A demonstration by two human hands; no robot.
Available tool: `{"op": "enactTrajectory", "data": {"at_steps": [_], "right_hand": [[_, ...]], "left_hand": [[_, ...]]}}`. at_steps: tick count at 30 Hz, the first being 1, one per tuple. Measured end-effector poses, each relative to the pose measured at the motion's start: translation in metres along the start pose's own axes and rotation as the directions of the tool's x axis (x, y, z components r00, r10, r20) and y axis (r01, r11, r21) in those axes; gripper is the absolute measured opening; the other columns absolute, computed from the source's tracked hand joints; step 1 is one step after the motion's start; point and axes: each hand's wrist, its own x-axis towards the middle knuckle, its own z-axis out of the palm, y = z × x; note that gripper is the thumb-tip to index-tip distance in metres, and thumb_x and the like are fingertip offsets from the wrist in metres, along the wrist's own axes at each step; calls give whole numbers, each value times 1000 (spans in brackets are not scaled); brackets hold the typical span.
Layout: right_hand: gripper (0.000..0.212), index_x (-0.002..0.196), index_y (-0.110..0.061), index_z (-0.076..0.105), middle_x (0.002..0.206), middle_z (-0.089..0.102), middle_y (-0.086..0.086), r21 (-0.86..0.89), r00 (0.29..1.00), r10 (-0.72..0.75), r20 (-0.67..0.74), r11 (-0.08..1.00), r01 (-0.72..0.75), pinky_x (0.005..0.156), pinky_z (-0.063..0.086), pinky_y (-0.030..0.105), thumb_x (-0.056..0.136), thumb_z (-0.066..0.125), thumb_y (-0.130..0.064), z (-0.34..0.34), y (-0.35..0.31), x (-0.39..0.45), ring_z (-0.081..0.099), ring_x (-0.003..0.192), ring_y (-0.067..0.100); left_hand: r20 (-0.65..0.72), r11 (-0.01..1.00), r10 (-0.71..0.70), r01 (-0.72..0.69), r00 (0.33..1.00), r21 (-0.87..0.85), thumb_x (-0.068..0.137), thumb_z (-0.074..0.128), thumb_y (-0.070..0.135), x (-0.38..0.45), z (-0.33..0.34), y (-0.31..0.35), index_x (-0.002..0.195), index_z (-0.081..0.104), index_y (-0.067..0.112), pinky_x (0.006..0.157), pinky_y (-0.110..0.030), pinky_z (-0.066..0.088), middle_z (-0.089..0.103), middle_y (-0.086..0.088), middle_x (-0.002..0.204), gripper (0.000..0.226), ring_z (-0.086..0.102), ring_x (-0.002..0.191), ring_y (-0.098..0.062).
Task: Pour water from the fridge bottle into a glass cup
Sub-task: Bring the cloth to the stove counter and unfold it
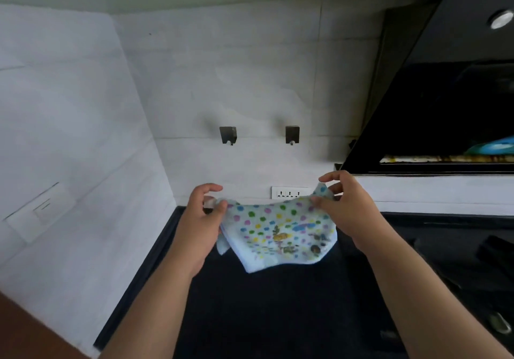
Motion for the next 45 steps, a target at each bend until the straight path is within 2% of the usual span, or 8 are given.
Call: {"op": "enactTrajectory", "data": {"at_steps": [5, 8, 15, 22, 31, 38, 41, 45], "right_hand": [[34, 114, -34, 60, 96, 60, 5, 30, 1000, -9, -29, 999, 9, 66, 54, 29, 89, 81, -25, -13, 2, 3, 66, 85, 21], [33, 104, -33, 67, 86, 50, 2, 167, 1000, 7, -24, 986, -3, 78, 61, 39, 84, 85, -13, -19, 5, 6, 58, 76, 21], [36, 89, -32, 76, 90, 64, 5, 100, 994, 6, -112, 995, 5, 71, 60, 28, 84, 77, 4, -32, 4, 3, 65, 79, 21], [37, 104, -31, 77, 104, 78, 1, 117, 987, 157, -35, 982, -152, 96, 57, 37, 82, 82, -1, -36, 8, -11, 76, 95, 18], [34, 84, -25, 82, 88, 78, 9, 231, 850, 253, -462, 960, -160, 66, 57, 32, 93, 66, 4, -36, 27, -65, 69, 72, 20], [38, 87, -34, 81, 64, 68, -11, 32, 652, 279, -705, 931, -363, 46, 39, 22, 89, 61, -2, -85, 61, -167, 45, 45, 9], [35, 86, -39, 81, 80, 76, -14, 47, 572, 323, -755, 895, -443, 67, 61, 37, 85, 69, -6, -115, 73, -218, 69, 69, 19], [27, 96, -34, 82, 96, 67, -11, -7, 521, 340, -783, 833, -553, 83, 60, 36, 74, 90, -21, -169, 89, -283, 68, 88, 17]], "left_hand": [[-25, 906, 181, -157, 983, 392, 104, 58, 22, 18, 10, 13, 111, 60, 38, 74, -15, 44, 58, 11, 123, 18, 59, 107, -7], [15, 849, 211, -191, 977, 492, 102, 61, 18, 23, 15, 15, 109, 68, 36, 89, -16, 39, 57, 13, 128, 20, 50, 112, 0], [212, 986, 75, -104, 974, 127, 94, 76, 21, 43, 24, 14, 98, 79, 38, 97, -32, 56, 76, 26, 105, 18, 70, 101, 3], [459, 937, 140, -268, 877, 226, 93, 77, 14, 83, 28, 24, 98, 75, 44, 81, -35, 65, 75, 20, 108, 31, 74, 98, -8], [708, 799, 285, -569, 645, 196, 100, 67, 16, 110, 62, 35, 97, 80, 36, 89, -14, 52, 76, 27, 103, 24, 67, 100, 11], [905, 719, 274, -695, 325, 32, 88, 75, 6, 51, 171, 33, 106, 77, 40, 80, -6, 46, 68, 23, 111, 39, 64, 103, 4], [959, 712, 223, -702, 174, -38, 84, 79, 7, 5, 227, 34, 112, 76, 42, 76, -3, 44, 64, 25, 114, 45, 60, 103, 9], [959, 644, 276, -753, 65, -135, 84, 78, 5, -65, 310, 36, 103, 81, 31, 78, -9, 48, 68, 14, 104, 33, 63, 94, 3]]}}
